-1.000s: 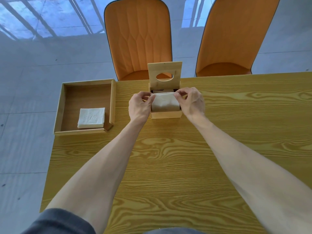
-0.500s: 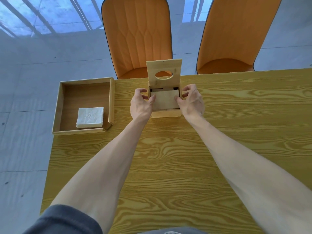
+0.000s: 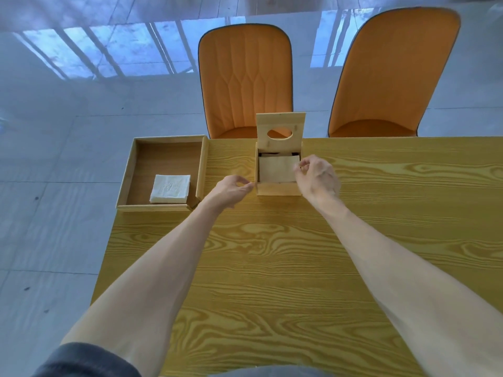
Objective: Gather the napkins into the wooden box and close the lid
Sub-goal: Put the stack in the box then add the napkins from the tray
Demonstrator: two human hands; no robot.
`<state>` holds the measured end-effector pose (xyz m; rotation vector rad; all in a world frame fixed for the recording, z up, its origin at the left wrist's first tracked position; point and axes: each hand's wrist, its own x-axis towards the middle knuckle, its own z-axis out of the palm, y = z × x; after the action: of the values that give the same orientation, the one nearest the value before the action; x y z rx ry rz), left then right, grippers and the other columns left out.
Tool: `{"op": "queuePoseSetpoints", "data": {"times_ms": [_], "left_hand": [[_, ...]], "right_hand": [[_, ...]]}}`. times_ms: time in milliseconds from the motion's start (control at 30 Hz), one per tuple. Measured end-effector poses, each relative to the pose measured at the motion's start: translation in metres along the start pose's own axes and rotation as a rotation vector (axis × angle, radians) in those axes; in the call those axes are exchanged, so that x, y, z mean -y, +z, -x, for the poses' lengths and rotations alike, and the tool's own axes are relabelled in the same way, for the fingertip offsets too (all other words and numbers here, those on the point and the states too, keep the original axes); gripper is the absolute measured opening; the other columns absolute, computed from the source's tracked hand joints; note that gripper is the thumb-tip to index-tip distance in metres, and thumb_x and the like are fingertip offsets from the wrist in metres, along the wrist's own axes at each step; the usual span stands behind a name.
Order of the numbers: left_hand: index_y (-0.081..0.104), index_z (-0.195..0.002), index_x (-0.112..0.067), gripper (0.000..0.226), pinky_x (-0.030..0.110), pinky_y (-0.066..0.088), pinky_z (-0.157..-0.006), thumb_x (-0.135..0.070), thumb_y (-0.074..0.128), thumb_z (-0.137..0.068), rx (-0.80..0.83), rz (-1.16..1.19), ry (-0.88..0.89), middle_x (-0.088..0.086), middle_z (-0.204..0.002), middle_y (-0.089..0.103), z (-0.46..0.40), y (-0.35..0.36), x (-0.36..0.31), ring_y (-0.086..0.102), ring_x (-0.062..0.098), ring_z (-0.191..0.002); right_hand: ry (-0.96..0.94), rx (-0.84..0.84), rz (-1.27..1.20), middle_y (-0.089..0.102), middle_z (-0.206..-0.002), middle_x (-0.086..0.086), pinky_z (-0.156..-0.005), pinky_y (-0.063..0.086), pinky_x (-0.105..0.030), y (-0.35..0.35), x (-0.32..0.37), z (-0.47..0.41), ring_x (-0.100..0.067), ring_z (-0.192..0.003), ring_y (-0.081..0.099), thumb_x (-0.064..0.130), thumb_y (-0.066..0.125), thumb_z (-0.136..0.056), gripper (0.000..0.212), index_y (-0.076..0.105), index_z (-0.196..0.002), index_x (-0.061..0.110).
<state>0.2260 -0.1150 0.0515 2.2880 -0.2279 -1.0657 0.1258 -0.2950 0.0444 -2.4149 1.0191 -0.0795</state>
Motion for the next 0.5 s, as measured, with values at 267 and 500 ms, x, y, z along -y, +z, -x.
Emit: {"op": "queuePoseSetpoints", "data": {"times_ms": [267,500], "left_hand": [[0.057,-0.130,-0.021,0.042,0.040,0.056,-0.084,-0.045,0.054,-0.096,-0.041,-0.177,-0.013,0.009,-0.130,0.059,0.030,-0.065,0.052,0.062,0.027,-0.108],[0.055,-0.133,-0.020,0.045,0.035,0.053,-0.083,-0.045,0.053,-0.096,-0.139,-0.172,-0.066,0.010,-0.138,0.056,0.037,-0.135,0.112,0.060,0.027,-0.113]], "right_hand": [[-0.178,0.115,0.216,0.068,-0.114,-0.005,-0.070,0.045,-0.031,0.001,0.066,0.028,-0.026,-0.102,0.066,0.037,0.051,-0.099,0.029,0.064,-0.116,0.018],[-0.221,0.309,0.191,0.069,-0.116,-0.007,-0.084,0.051,-0.036,0.046,0.145,0.047,-0.026,-0.108,0.065,0.039,0.053,-0.097,0.034,0.065,-0.122,0.019]]}}
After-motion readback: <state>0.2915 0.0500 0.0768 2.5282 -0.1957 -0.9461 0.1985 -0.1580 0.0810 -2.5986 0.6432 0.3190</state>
